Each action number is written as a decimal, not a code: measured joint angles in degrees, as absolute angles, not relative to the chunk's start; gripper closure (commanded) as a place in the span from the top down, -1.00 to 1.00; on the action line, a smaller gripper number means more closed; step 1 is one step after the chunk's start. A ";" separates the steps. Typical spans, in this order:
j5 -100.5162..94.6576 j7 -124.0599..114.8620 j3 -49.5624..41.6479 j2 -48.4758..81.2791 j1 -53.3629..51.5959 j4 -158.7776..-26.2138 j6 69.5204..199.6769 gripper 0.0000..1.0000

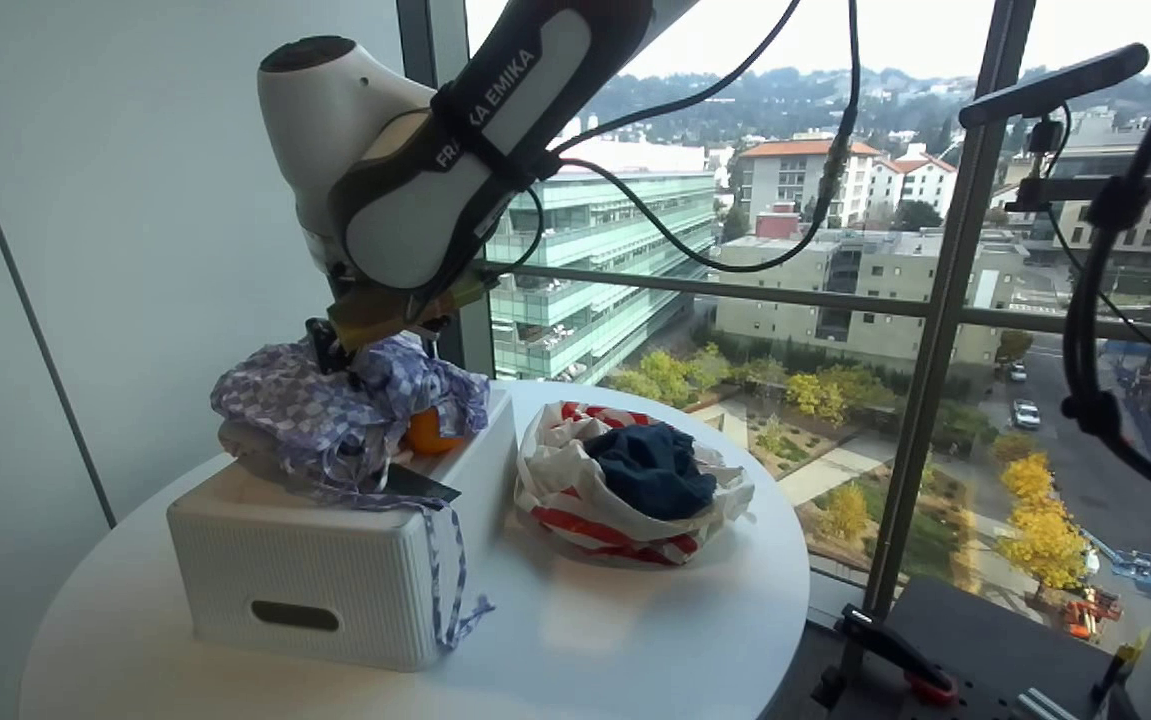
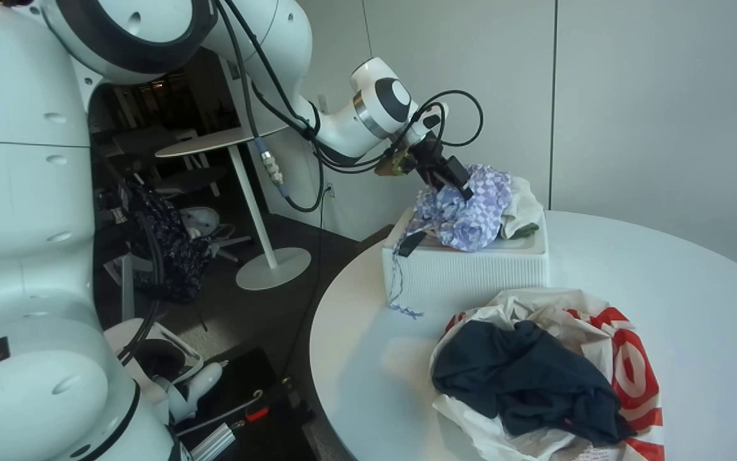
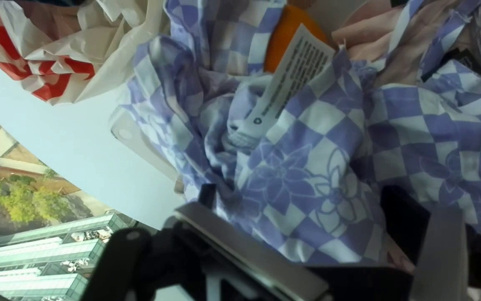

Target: Place some of the clothes in the plastic bag

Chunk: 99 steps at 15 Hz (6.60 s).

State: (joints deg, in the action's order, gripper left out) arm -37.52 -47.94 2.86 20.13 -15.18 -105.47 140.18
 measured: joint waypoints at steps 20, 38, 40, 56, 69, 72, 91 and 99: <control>-38.25 -62.40 1.79 1.79 -15.63 -116.57 151.89 -0.90; -44.05 -86.68 4.58 -30.43 11.14 -119.10 151.20 -0.92; -44.18 -89.38 4.71 -30.59 14.85 -119.54 151.23 -0.92; -44.41 -94.02 4.54 -27.27 18.85 -131.39 152.16 -0.91; -42.02 -86.93 3.54 -27.25 14.18 -144.61 152.87 -0.91; -41.61 -86.01 4.24 -24.35 13.82 -145.65 152.84 -0.91; -59.55 -93.14 7.90 11.56 18.27 -132.83 152.67 -0.87; -59.81 -93.14 7.87 26.66 18.40 -127.36 155.05 -0.31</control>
